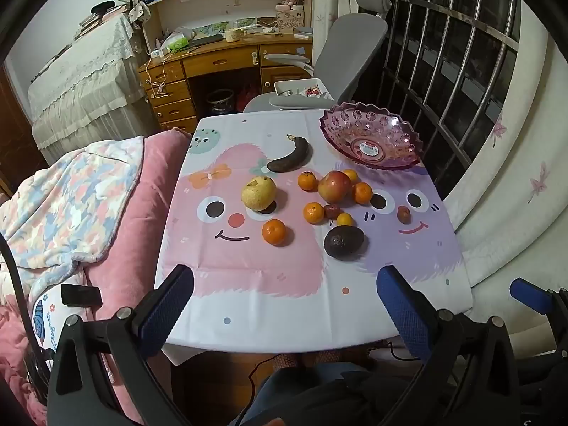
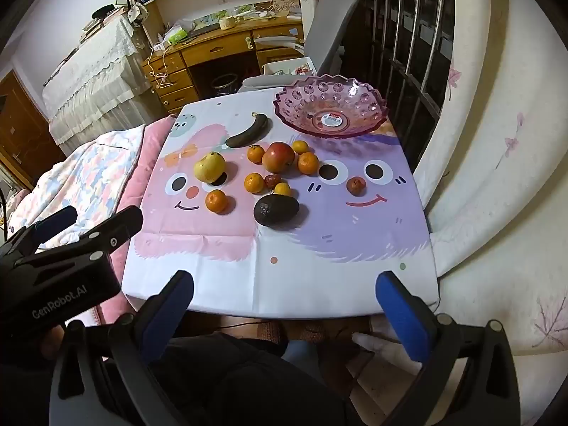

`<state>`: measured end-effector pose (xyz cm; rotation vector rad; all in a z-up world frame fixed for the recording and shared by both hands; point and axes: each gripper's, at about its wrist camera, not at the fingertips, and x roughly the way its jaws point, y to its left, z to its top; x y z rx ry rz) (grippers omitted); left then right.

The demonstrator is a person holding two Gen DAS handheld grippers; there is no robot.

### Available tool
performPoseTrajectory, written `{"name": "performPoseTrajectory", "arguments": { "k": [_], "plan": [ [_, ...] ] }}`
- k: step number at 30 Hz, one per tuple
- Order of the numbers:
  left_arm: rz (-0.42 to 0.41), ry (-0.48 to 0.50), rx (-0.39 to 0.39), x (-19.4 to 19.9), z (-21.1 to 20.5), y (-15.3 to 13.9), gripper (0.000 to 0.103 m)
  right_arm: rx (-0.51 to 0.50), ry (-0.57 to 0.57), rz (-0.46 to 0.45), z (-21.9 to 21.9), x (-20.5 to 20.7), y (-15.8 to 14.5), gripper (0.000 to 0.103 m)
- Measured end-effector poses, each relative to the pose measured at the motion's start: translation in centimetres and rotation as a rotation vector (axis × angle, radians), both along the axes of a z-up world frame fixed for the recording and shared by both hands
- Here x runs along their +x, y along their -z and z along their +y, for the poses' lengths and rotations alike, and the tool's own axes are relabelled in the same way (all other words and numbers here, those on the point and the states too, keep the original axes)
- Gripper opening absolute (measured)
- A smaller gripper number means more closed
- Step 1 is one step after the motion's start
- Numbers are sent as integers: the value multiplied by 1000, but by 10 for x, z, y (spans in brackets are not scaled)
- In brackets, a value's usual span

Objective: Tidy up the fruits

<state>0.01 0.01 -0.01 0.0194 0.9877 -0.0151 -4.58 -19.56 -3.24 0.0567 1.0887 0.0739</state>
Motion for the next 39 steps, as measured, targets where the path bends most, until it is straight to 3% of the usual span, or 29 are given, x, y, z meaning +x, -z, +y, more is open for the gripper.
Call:
{"name": "performPoseTrajectory", "arguments": {
  "k": [39],
  "plan": [
    [15, 5, -19, 3, 9, 5, 102, 5, 0, -16, 7, 12, 2, 103]
  ]
}}
